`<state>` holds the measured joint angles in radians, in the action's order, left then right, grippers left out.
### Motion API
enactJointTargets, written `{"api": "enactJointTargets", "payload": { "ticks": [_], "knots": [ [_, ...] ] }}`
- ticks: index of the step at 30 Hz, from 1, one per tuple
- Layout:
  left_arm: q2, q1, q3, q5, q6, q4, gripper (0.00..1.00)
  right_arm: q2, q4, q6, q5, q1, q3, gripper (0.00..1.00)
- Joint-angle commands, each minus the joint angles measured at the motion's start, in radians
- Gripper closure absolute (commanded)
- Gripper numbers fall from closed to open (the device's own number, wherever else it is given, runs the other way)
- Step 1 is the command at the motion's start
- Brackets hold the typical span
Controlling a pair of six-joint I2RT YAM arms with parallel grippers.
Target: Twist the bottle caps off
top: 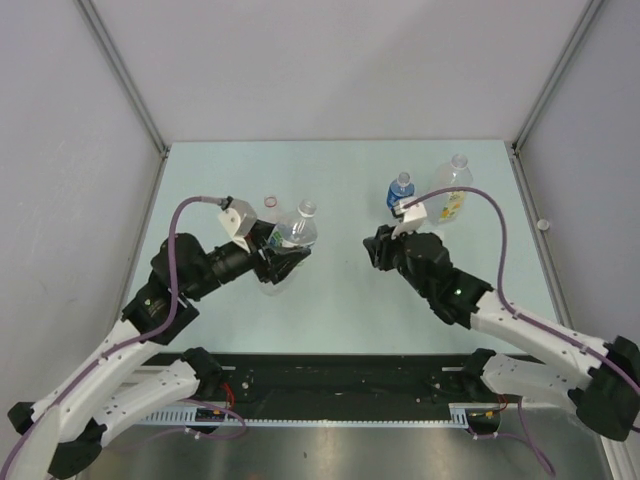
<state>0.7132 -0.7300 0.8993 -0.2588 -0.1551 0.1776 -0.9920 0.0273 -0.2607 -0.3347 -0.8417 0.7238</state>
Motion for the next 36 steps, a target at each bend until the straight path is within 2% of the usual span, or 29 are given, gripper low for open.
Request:
{"api": "enactJointTargets", "payload": {
  "ticks": [1, 5, 15, 24, 31, 36],
  "knots": [
    [-0.043, 0.004, 0.026, 0.07, 0.028, 0.003, 0.99, -0.109, 0.167, -0.081, -0.014, -0.005, -0.053, 1.0],
    [-0.063, 0.004, 0.029, 0.076, 0.04, 0.01, 0.99, -0.282, 0.243, -0.1, 0.0, -0.002, -0.07, 1.0],
    [-0.069, 0.004, 0.009, 0.085, 0.048, 0.007, 0.98, -0.56, 0.388, -0.127, 0.071, 0.05, -0.067, 1.0],
    [-0.075, 0.004, 0.003, 0.084, 0.049, -0.003, 0.97, -0.68, 0.445, -0.126, 0.065, 0.067, -0.046, 1.0],
    [-0.087, 0.004, -0.014, 0.089, 0.045, -0.007, 0.96, -0.749, 0.488, -0.118, -0.047, 0.064, -0.017, 1.0],
    [-0.09, 0.004, -0.013, 0.089, 0.048, 0.0, 0.96, -0.819, 0.422, -0.109, -0.049, 0.046, 0.045, 1.0]
  ]
}}
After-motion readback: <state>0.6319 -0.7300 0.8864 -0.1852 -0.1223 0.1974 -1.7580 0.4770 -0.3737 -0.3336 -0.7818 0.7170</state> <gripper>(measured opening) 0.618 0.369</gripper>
